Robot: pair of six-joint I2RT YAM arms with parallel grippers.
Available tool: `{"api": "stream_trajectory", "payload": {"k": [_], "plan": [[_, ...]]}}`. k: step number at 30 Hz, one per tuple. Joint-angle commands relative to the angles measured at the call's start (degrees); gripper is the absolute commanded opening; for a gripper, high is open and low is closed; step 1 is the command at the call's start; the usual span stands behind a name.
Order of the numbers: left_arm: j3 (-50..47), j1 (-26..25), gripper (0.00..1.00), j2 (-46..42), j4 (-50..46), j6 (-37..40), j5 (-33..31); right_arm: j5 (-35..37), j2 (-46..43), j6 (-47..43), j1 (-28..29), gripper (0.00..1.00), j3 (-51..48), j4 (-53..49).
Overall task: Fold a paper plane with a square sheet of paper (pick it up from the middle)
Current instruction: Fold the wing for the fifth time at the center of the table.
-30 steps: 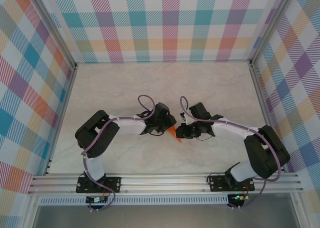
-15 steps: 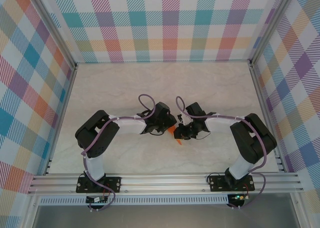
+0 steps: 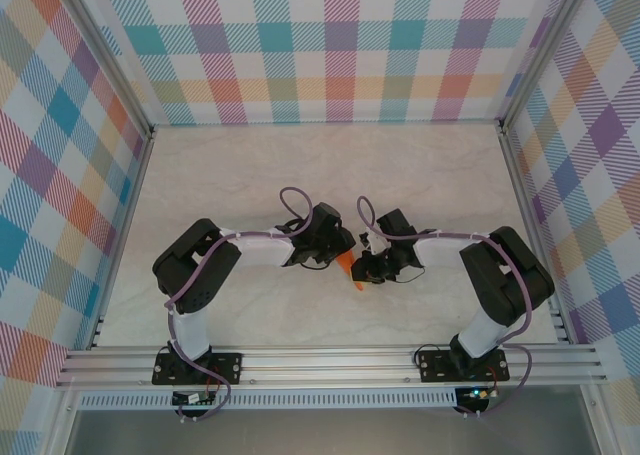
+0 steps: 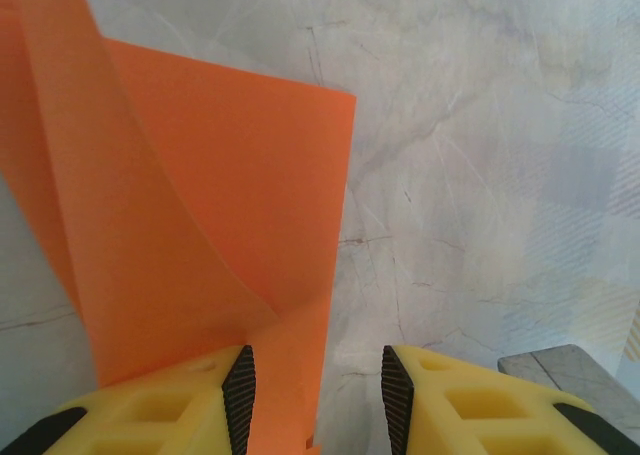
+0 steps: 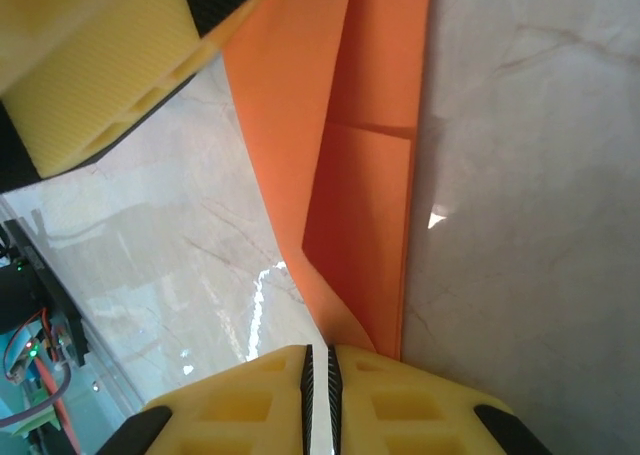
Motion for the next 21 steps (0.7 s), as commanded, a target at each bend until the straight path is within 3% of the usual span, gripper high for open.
{"api": "stream_trajectory", "payload": {"k": [1,11,21], "plan": [[1.24,0.42,0.41,1.23,-2.09,1.27,-0.05,-3.48,-1.07,-0.88,-0.09,0.15,-1.22,-2.57],[1.47,0.46,0.41,1.35,-1.83,1.39,0.47,-8.63,-3.07,-0.74,-0.05,0.18,-1.65,-2.17],[1.85,0.47,0.41,1.62,-1.89,1.57,1.03,-8.84,2.76,2.36,-0.16,0.18,-3.34,1.79]]}}
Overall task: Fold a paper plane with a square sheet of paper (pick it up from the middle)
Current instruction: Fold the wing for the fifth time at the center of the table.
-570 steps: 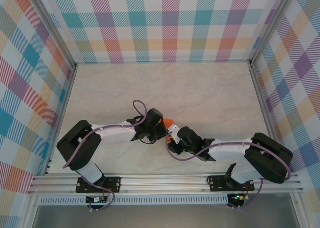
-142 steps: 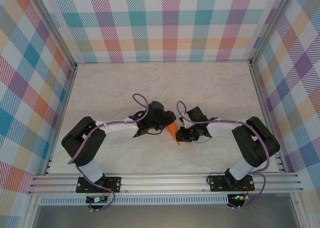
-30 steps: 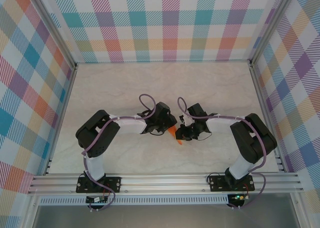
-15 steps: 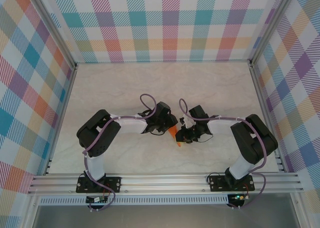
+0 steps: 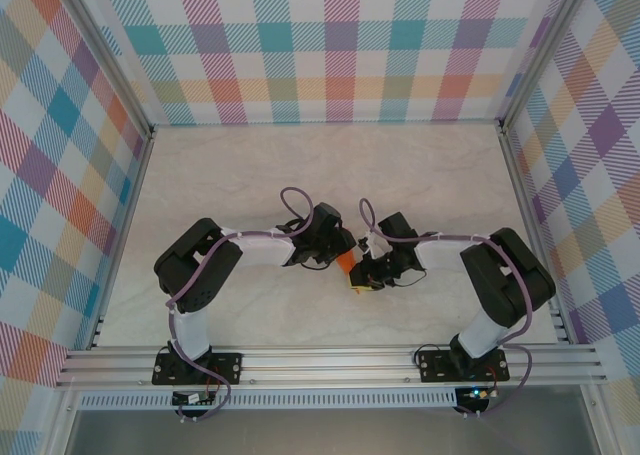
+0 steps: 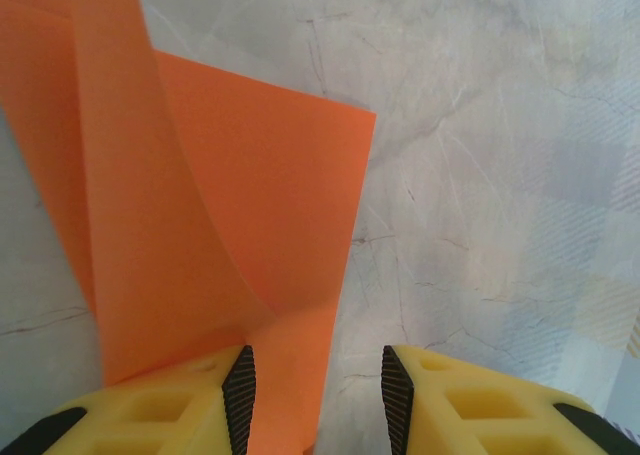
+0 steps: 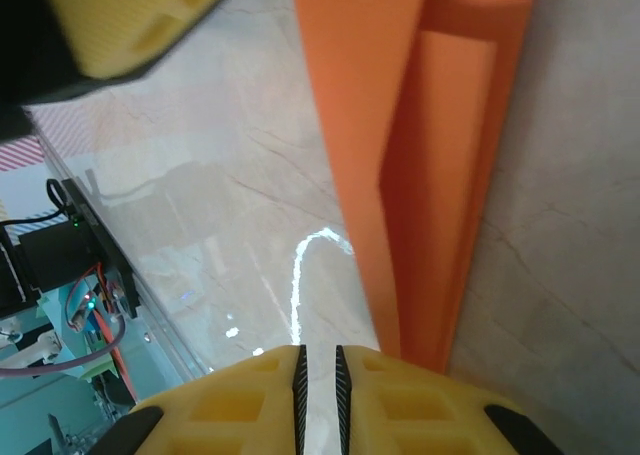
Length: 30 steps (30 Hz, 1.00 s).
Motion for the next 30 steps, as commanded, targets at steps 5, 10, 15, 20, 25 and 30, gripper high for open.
{"api": "stream_trajectory", "payload": {"k": [5,10,15,20,25,30], "plan": [[1.64,0.39,0.41,1.07,-2.13,1.28,0.6,-2.14,4.25,1.52,-0.07,0.18,-2.89,2.25],[1.68,0.39,0.41,1.11,-2.25,1.33,0.68,-1.64,2.84,0.65,-0.09,0.17,-2.36,-0.4],[1.68,0.39,0.41,1.1,-2.28,1.44,0.95,1.93,-0.19,0.18,-0.08,0.16,-1.49,-4.88],[1.8,0.47,0.41,1.22,-2.2,1.42,1.04,2.59,3.94,0.51,0.0,0.14,-3.33,-3.63],[2.04,0.43,0.41,1.18,-2.54,1.41,1.02,4.86,-0.1,1.15,0.0,0.13,-4.46,-5.95],[2.16,0.46,0.41,1.54,-2.23,1.55,1.29,6.15,-2.6,1.35,0.1,0.1,-4.93,-8.46]]}}
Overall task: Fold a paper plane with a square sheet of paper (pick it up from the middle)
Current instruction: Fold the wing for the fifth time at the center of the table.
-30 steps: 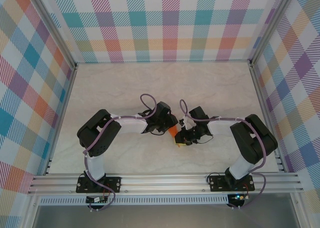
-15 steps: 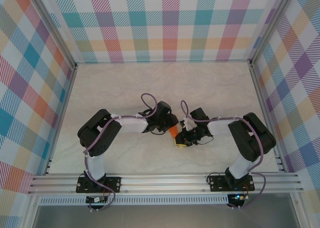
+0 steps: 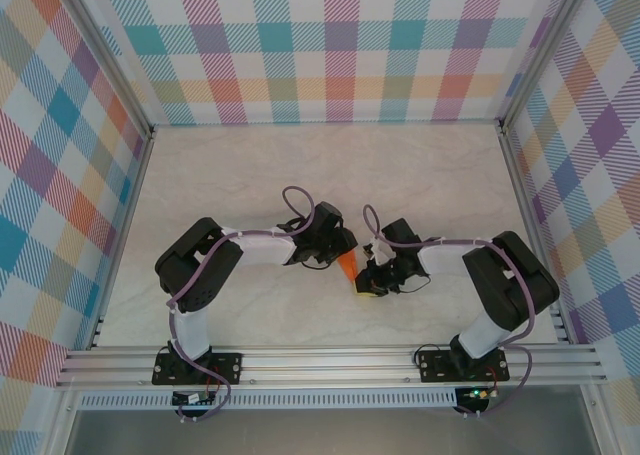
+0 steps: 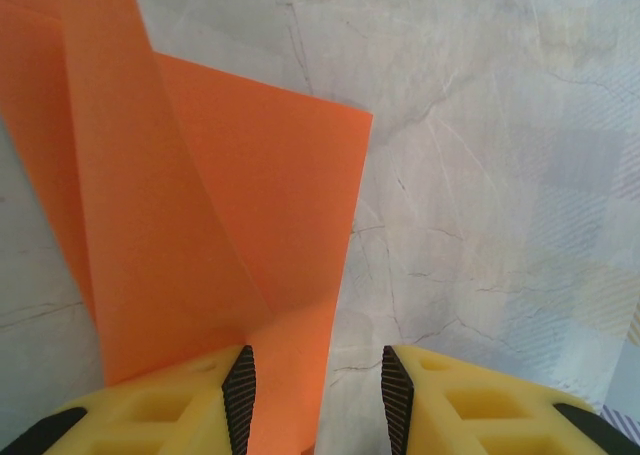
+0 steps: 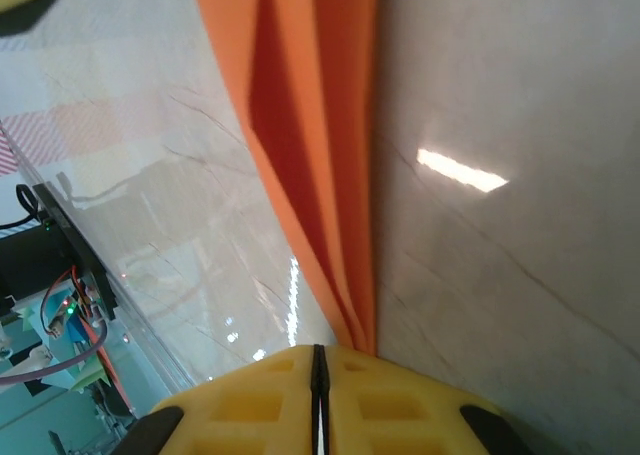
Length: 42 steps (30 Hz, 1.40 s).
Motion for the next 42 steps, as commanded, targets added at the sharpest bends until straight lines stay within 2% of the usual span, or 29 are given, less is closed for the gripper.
{"api": "stream_trajectory", "payload": {"k": [1,5,11,15,20,22,24,30,34,36,39,42], "plan": [[1.46,0.39,0.41,1.37,-1.17,0.83,0.33,3.48,0.21,0.66,0.33,0.08,-1.76,-7.09],[1.62,0.43,0.41,1.61,-0.82,0.91,0.91,2.23,-1.71,1.2,0.28,0.07,-1.4,-6.18],[1.79,0.39,0.41,1.39,-0.78,1.12,1.31,1.91,-6.46,2.93,0.26,0.1,4.13,-6.07],[1.88,0.4,0.41,1.37,-0.48,1.0,1.58,2.64,-4.03,4.87,0.24,0.14,6.32,-2.55],[2.11,0.38,0.41,1.31,-0.71,1.18,1.78,7.84,-1.4,6.48,0.24,0.19,6.8,-1.12],[2.17,0.36,0.41,1.22,-0.72,1.26,1.7,7.94,-2.16,7.47,0.27,0.19,5.4,1.54],[2.1,0.42,0.41,1.14,-0.74,1.33,1.91,4.33,-2.06,7.56,0.24,0.17,5.44,2.92],[2.24,0.4,0.41,0.96,-0.49,1.45,2.03,5.53,-2.99,7.9,0.26,0.18,5.68,1.45],[2.52,0.41,0.41,1.04,-0.62,1.53,2.09,9.56,-2.6,7.46,0.28,0.24,5.57,0.05],[2.5,0.43,0.41,0.96,-0.63,1.58,2.12,10.63,-2.95,7.5,0.24,0.31,5.45,-0.02],[2.46,0.41,0.41,0.95,-0.57,1.62,2.21,8.95,-2.04,6.89,0.26,0.32,6.27,0.02],[2.5,0.36,0.42,0.87,-0.51,1.62,2.28,7.83,-0.79,6.94,0.24,0.29,6.68,0.82]]}}
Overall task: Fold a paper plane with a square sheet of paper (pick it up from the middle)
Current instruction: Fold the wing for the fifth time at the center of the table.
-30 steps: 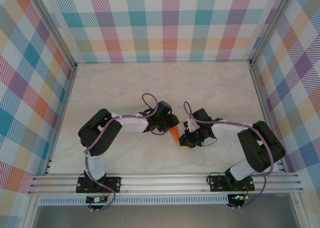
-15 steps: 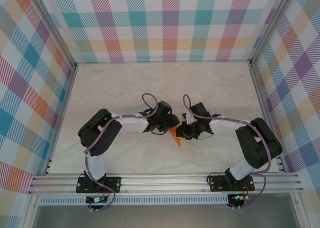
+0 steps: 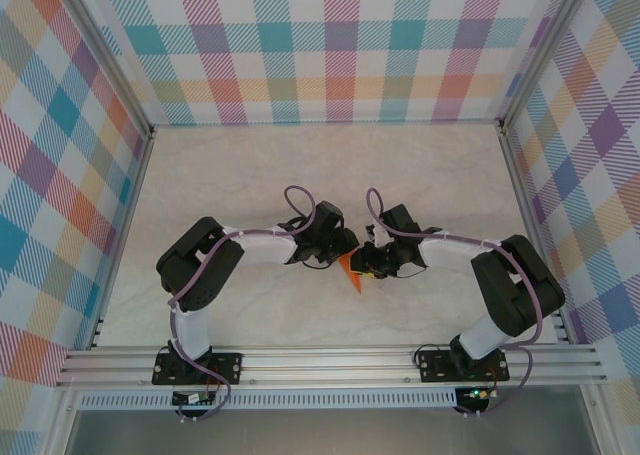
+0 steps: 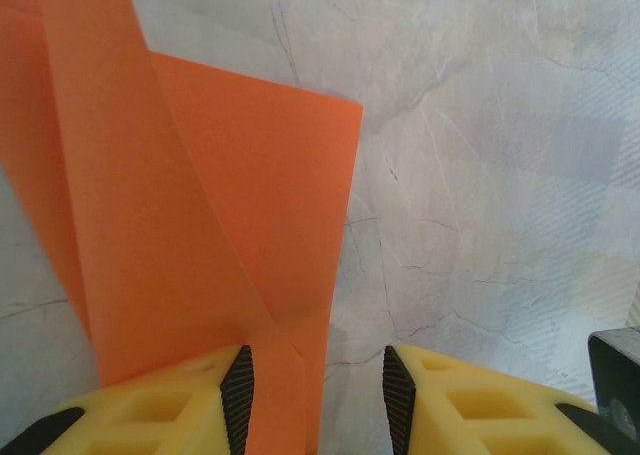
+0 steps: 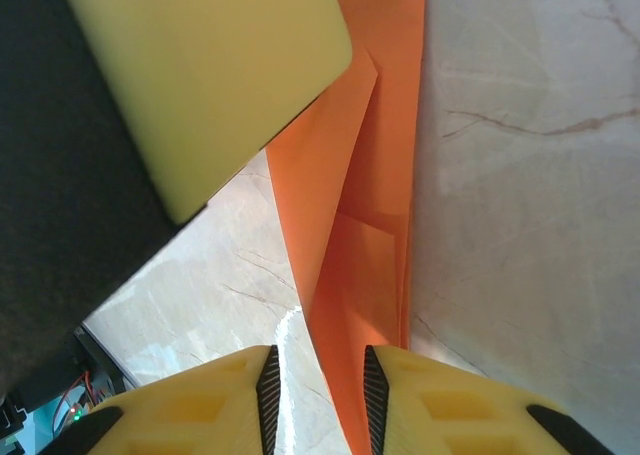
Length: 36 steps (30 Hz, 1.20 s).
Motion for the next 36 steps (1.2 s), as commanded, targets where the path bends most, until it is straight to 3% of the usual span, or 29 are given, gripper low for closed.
{"api": "stream_trajectory", "payload": {"k": [1,6,9,19,28,36], "plan": [[1.76,0.44,0.41,0.34,-0.12,1.16,0.85,-1.47,1.61,-0.52,0.24,0.27,0.8,0.41],[1.76,0.28,0.42,0.13,0.1,1.07,0.94,-2.28,3.48,-0.59,0.3,0.26,0.75,2.01],[1.78,0.36,0.42,0.07,0.3,1.07,1.18,-2.88,4.01,-0.25,0.29,0.16,-0.01,3.35],[0.87,0.38,0.45,-3.97,0.32,3.87,0.75,-3.46,4.88,1.54,-0.72,0.01,-4.01,7.73],[-4.53,1.1,0.55,-11.79,1.77,7.01,-2.13,-7.28,3.12,4.19,-2.17,0.0,-7.52,14.91],[-4.96,1.73,0.52,-8.6,5.75,8.43,1.99,-9.44,2.48,5.47,-3.19,0.0,-8.45,17.44]]}}
